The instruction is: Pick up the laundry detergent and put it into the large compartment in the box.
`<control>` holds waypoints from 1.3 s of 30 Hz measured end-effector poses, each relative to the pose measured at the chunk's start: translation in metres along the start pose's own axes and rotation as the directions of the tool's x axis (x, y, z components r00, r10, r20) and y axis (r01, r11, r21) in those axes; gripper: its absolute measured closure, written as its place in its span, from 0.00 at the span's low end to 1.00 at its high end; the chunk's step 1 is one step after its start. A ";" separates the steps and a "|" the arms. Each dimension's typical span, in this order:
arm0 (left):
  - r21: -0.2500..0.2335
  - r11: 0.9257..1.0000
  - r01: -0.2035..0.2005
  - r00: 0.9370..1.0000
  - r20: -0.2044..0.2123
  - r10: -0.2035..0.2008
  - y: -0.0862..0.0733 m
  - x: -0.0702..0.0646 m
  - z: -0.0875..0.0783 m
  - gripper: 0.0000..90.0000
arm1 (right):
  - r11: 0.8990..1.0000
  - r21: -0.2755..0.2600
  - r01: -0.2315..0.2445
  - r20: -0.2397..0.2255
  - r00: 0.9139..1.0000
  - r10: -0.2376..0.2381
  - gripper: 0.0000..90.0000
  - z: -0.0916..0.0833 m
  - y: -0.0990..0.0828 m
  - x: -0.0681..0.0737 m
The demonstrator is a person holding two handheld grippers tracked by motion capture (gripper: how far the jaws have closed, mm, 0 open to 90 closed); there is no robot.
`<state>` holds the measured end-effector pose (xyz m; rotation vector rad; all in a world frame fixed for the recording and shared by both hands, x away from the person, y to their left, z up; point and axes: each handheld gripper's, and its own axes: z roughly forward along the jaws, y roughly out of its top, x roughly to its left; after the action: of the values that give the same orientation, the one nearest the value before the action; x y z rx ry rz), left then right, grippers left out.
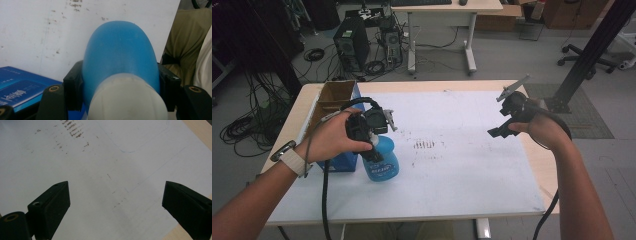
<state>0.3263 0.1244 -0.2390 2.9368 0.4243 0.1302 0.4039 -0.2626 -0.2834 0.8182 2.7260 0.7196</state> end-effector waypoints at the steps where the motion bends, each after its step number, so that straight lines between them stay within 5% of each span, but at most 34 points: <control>1: 0.004 1.000 0.002 1.000 -0.002 -0.002 0.001 0.000 -0.002 0.41 | 1.000 -0.002 0.000 0.000 1.000 0.000 0.09 0.000 0.000 0.000; 24: 0.007 0.989 0.149 0.985 -0.086 -0.148 0.011 0.007 -0.049 0.41 | 1.000 -0.006 0.001 0.009 1.000 -0.001 0.09 -0.005 -0.004 -0.001; 39: -0.015 0.963 0.268 0.954 -0.135 -0.267 0.016 0.015 -0.080 0.42 | 1.000 -0.009 0.001 0.008 1.000 -0.001 0.09 -0.005 -0.003 -0.001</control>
<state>0.3358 0.1264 -0.1567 2.8483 0.8380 0.2935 0.4015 -0.2671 -0.2811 0.8155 2.7139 0.7271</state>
